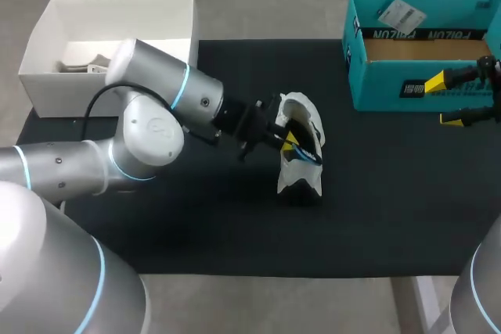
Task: Take the shoe out of the shoebox, open the shoe tongue, remove and reinsert the insole, then place the shoe into the shoebox
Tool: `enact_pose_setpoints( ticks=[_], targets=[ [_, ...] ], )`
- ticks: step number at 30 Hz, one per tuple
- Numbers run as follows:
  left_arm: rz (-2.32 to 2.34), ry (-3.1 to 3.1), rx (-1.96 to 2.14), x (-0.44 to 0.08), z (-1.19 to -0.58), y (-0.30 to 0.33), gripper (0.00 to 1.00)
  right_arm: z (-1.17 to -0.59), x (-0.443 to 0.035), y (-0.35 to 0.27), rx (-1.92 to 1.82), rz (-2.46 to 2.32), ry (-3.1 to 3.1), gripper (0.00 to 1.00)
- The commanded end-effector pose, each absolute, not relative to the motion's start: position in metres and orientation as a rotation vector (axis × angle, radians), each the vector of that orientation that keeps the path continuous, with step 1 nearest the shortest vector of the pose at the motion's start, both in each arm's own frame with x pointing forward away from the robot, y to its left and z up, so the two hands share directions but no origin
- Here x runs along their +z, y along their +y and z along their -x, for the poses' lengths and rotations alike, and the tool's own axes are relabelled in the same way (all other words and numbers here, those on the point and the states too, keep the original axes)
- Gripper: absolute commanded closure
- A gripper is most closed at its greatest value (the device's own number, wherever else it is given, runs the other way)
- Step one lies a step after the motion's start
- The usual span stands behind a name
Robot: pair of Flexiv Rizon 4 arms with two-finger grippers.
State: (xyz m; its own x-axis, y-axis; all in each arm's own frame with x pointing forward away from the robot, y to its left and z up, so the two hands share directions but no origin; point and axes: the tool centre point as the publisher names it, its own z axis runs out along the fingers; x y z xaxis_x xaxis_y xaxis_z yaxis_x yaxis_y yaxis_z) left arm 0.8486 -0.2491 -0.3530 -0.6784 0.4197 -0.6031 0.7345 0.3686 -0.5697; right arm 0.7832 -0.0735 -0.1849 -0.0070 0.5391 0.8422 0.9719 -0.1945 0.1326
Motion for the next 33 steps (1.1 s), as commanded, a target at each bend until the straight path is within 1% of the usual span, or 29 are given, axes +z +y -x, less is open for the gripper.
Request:
enact_pose_setpoints(
  ticks=[1, 7, 8, 9, 12, 14, 18, 19, 21, 23, 24, 25, 26, 33],
  targets=[
    [-0.98, 2.297, -1.201, -0.358, -0.854, -0.256, 1.0, -0.782, -0.185, -0.073, -1.113, 1.773, -1.563, 0.0],
    [-0.934, 2.32, -1.195, -0.359, -0.856, -0.255, 1.0, -0.782, -0.185, -0.073, -1.113, 1.773, -1.563, 0.0],
    [-0.934, 2.32, -1.208, -0.357, -0.854, -0.254, 0.78, -0.782, -0.185, -0.073, -1.113, 1.773, -1.563, 0.0],
    [-0.932, 2.32, -1.218, -0.354, -0.851, -0.253, 0.59, -0.782, -0.185, -0.073, -1.113, 1.773, -1.563, 0.0],
    [-0.937, 2.309, -1.253, -0.345, -0.844, -0.25, 0.47, -0.782, -0.185, -0.073, -1.113, 1.773, -1.563, 0.0],
    [-0.949, 2.3, -1.261, -0.339, -0.839, -0.248, 0.5, -0.782, -0.185, -0.073, -1.113, 1.773, -1.563, 0.0],
    [-0.981, 2.27, -1.287, -0.328, -0.83, -0.246, 0.61, -0.782, -0.185, -0.073, -1.113, 1.773, -1.563, 0.0],
    [-0.987, 2.264, -1.298, -0.326, -0.828, -0.246, 0.67, -0.782, -0.185, -0.073, -1.113, 1.773, -1.563, 0.0],
    [-0.998, 2.257, -1.305, -0.323, -0.824, -0.247, 0.74, -0.782, -0.185, -0.073, -1.113, 1.773, -1.563, 0.0],
    [-1.018, 2.254, -1.312, -0.323, -0.821, -0.248, 0.86, -0.782, -0.185, -0.073, -1.113, 1.773, -1.563, 0.0],
    [-1.021, 2.256, -1.314, -0.323, -0.82, -0.248, 0.89, -0.782, -0.185, -0.073, -1.113, 1.773, -1.563, 0.0],
    [-1.025, 2.258, -1.315, -0.323, -0.82, -0.249, 0.98, -0.782, -0.185, -0.073, -1.113, 1.773, -1.563, 0.0],
    [-1.034, 2.263, -1.314, -0.325, -0.819, -0.25, 1.0, -0.782, -0.185, -0.073, -1.113, 1.773, -1.563, 0.0],
    [-1.056, 2.293, -1.282, -0.337, -0.823, -0.252, 1.0, -0.782, -0.185, -0.073, -1.113, 1.773, -1.563, 0.0]
  ],
)
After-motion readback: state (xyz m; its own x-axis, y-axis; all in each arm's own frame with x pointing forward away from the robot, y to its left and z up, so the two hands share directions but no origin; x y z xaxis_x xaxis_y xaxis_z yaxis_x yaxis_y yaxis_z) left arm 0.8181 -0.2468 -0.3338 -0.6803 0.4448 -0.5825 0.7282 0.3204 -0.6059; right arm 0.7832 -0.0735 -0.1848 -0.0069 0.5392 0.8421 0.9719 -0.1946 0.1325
